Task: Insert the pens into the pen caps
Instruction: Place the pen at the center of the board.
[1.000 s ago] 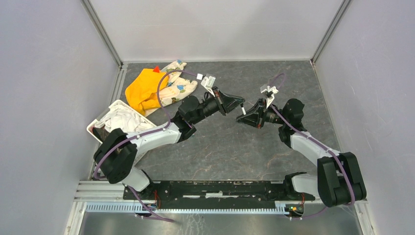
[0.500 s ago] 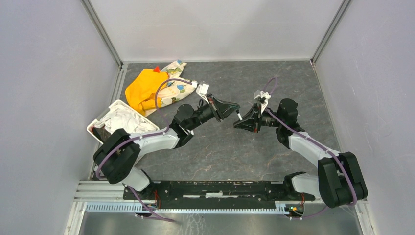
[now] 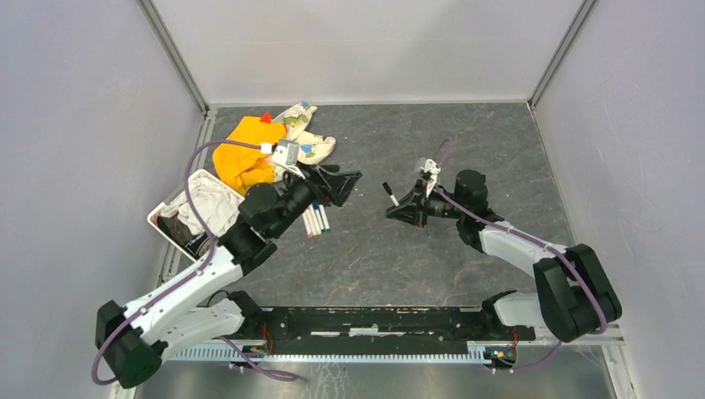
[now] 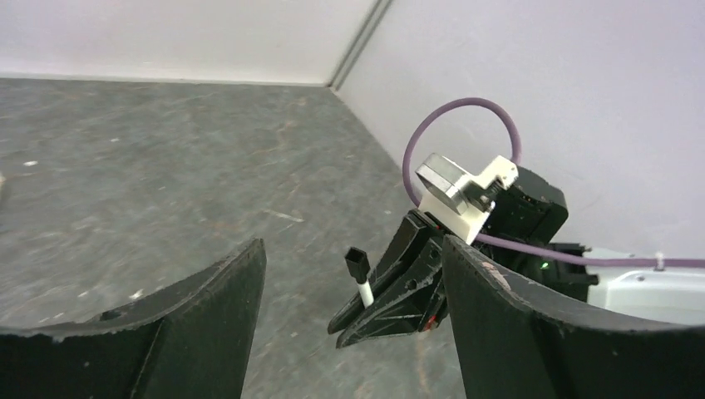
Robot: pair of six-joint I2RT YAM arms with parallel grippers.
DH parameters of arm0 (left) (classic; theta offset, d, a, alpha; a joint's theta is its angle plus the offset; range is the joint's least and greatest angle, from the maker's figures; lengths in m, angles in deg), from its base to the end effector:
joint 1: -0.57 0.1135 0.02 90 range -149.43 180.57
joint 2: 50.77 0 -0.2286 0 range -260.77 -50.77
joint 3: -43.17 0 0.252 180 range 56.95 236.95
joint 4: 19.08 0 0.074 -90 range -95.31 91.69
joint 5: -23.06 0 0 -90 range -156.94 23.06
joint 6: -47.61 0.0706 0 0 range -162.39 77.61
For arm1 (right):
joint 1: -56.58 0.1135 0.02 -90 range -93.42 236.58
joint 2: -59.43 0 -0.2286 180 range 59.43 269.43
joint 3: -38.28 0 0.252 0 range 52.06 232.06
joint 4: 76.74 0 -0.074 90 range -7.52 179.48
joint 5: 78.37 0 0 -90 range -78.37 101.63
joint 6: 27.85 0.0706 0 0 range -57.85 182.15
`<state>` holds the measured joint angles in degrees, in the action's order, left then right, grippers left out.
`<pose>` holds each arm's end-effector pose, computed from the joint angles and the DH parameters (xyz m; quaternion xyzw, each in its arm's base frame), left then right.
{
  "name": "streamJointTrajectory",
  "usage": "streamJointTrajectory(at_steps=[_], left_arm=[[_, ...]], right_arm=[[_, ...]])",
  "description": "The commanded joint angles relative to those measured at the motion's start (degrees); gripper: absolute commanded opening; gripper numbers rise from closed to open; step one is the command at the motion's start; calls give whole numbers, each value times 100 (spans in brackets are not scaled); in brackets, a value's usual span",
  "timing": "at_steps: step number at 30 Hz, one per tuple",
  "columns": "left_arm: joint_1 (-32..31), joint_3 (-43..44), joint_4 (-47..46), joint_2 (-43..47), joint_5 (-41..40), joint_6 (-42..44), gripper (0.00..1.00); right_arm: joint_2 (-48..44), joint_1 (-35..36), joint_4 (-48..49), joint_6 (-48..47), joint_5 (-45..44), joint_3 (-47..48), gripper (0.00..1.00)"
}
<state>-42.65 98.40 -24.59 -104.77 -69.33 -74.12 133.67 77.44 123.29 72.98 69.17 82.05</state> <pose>0.2069 -0.1904 0.3208 0.0510 0.6624 -0.4437 0.6015 0.2452 0.1572 0.1854 -0.3657 0.6441 0.5090 0.4386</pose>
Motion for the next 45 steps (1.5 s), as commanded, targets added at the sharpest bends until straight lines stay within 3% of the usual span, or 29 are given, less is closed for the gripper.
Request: streamJointTrajectory(at_steps=[1,5,9,15,22,26,31,36,39,42,45], left_arm=[[-2,120,1641,406,-592,1016,82],[-2,-62,1874,829,-788,999,82],[-2,-319,1891,1294,-1040,896,82],[-2,-603,2128,1912,-1277,699,82],[-2,-816,2191,2320,-1340,527,82],[-2,-742,2200,2247,-1281,516,82],[-2,-678,2188,2200,-1199,449,82],[-2,-500,2200,2219,-1108,441,82],[-2,-263,2205,2159,-925,555,82],[-2,24,2213,1962,-793,678,99],[103,358,2351,1570,-714,765,100]], right_arm=[[469,494,-775,-145,-1413,476,2],[1211,1054,-1379,228,-2403,1134,6],[2290,1466,-2234,548,-2676,2200,8],[3496,1873,-2204,1542,-2819,2989,10],[4183,1934,-2174,2208,-3030,3347,15],[4524,1959,-2201,2219,-2783,3710,25],[4525,1982,-2245,2010,-2516,3880,46],[3833,1840,-2654,1066,-2448,3822,54],[3135,1615,-3480,-567,-2321,3887,58],[2280,1169,-4529,-2470,-2222,3911,63],[1322,559,-5210,-3542,-2618,3878,80]])
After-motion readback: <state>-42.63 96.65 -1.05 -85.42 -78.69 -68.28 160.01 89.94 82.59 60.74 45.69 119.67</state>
